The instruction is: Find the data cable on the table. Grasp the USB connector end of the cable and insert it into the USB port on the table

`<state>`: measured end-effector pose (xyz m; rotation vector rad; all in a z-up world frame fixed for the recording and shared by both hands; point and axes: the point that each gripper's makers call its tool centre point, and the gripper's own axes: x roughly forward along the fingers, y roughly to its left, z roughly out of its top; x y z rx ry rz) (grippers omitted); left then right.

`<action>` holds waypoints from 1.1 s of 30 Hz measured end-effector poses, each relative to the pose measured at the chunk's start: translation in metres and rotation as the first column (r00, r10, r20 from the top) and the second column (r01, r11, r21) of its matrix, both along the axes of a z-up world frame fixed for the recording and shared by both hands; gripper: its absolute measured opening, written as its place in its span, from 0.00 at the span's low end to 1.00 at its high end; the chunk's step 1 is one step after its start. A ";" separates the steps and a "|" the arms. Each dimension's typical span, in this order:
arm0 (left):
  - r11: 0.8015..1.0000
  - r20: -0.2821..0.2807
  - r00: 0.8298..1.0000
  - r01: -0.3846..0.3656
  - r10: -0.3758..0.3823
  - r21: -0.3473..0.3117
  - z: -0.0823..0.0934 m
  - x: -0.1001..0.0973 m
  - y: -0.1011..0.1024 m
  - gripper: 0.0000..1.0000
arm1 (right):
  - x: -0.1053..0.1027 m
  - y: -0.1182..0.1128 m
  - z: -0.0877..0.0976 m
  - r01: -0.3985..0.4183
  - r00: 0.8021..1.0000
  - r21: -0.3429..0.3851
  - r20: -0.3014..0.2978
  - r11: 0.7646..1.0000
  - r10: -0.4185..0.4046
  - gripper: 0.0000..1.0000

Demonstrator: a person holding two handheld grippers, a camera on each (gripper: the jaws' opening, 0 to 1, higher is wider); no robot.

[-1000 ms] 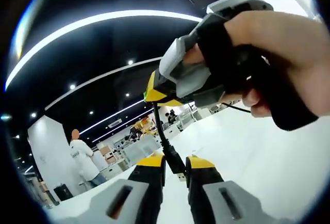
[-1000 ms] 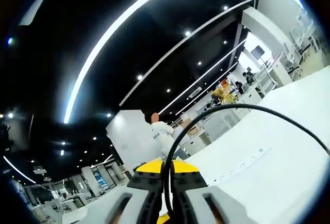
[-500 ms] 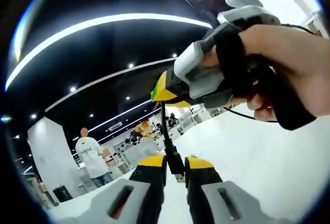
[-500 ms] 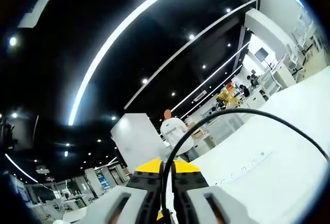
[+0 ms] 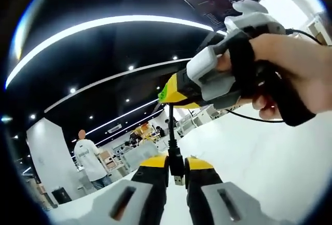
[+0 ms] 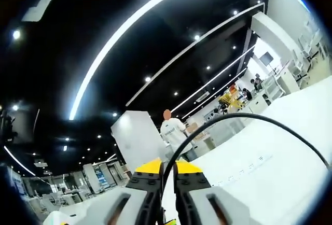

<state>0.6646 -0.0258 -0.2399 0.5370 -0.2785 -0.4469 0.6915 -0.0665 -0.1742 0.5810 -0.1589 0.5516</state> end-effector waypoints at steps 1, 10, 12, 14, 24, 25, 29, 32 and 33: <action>1.000 -0.004 1.000 0.003 -0.003 -0.005 -0.001 0.000 0.000 0.12 | 0.000 0.000 -0.001 0.000 1.000 -0.004 0.000 1.000 0.000 0.09; 1.000 -0.026 1.000 -0.002 0.001 -0.018 0.000 0.002 0.006 0.10 | 0.000 0.001 -0.004 0.000 1.000 -0.058 0.022 0.998 0.002 0.13; 1.000 -0.039 0.999 0.003 -0.003 -0.020 -0.001 0.001 0.006 0.09 | 0.000 0.001 -0.005 -0.001 1.000 -0.062 0.020 0.998 0.002 0.13; 0.999 -0.066 0.998 0.008 -0.010 -0.032 -0.003 0.002 0.007 0.06 | 0.000 0.000 -0.007 -0.007 1.000 -0.063 0.013 0.998 0.008 0.13; 0.992 -0.177 0.981 0.058 -0.077 -0.110 -0.014 0.005 0.002 0.06 | -0.001 -0.001 -0.017 -0.030 0.999 -0.097 -0.013 0.995 0.029 0.14; 0.990 -0.190 0.978 0.065 -0.088 -0.124 -0.015 0.004 0.001 0.06 | -0.001 -0.001 -0.017 -0.036 0.999 -0.102 -0.011 0.994 0.035 0.15; 0.974 -0.253 0.956 0.099 -0.150 -0.205 -0.018 0.006 0.000 0.06 | -0.003 0.002 -0.017 -0.059 0.998 -0.140 -0.002 0.988 0.060 0.18; 0.962 -0.286 0.940 0.112 -0.184 -0.250 -0.019 0.013 0.001 0.06 | -0.005 0.004 -0.017 -0.084 0.996 -0.174 -0.004 0.981 0.084 0.18; 0.952 -0.302 0.930 0.125 -0.210 -0.278 -0.020 0.012 -0.006 0.06 | -0.006 0.005 -0.018 -0.095 0.995 -0.192 -0.004 0.977 0.096 0.18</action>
